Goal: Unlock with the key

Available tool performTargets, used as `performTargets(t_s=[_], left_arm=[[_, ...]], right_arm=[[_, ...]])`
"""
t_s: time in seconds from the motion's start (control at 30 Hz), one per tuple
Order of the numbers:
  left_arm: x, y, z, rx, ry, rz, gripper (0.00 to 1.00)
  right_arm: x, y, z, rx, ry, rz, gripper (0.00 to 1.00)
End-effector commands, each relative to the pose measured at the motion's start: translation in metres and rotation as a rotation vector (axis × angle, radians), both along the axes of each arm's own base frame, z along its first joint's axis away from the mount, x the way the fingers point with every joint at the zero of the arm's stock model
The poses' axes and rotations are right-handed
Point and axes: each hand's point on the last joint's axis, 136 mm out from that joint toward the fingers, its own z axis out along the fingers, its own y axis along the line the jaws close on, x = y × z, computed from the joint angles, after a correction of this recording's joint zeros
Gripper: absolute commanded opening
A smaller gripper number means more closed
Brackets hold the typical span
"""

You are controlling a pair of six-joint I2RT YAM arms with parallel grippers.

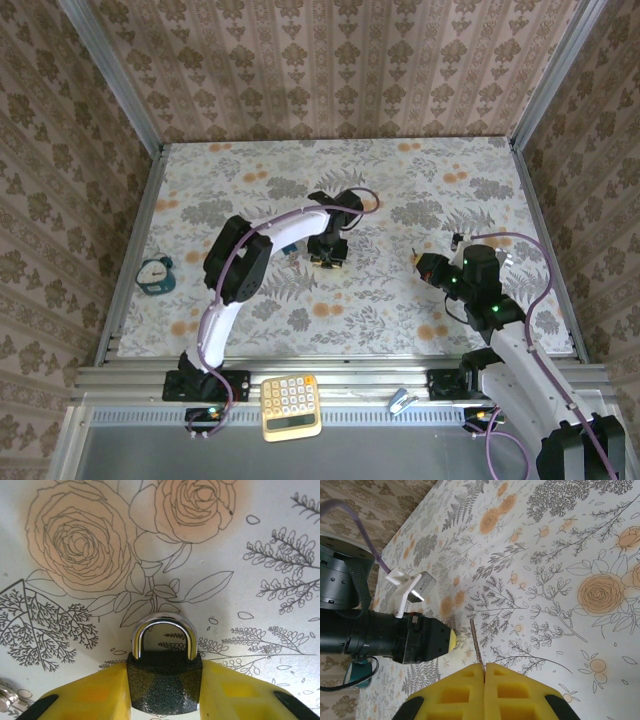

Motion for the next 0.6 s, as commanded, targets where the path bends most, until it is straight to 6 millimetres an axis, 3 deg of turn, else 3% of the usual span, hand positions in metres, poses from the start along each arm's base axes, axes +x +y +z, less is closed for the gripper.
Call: performTargets(t_s=[0.0,0.27,0.57], left_arm=[[-0.008,0.008,-0.025,0.018,0.093,0.05,0.32],[-0.007,0.011,-0.019,-0.003,0.072,0.094,0.27],[0.005,0.035,0.024,-0.11,-0.026,0.234,0.27]], right_arm=[[0.002,0.003,0.007,0.025,-0.029,0.005,0.0],[0.001,0.01,0.0,0.025,-0.024,0.037,0.0],[0.005,0.043,0.001,-0.006,-0.057,0.145,0.0]])
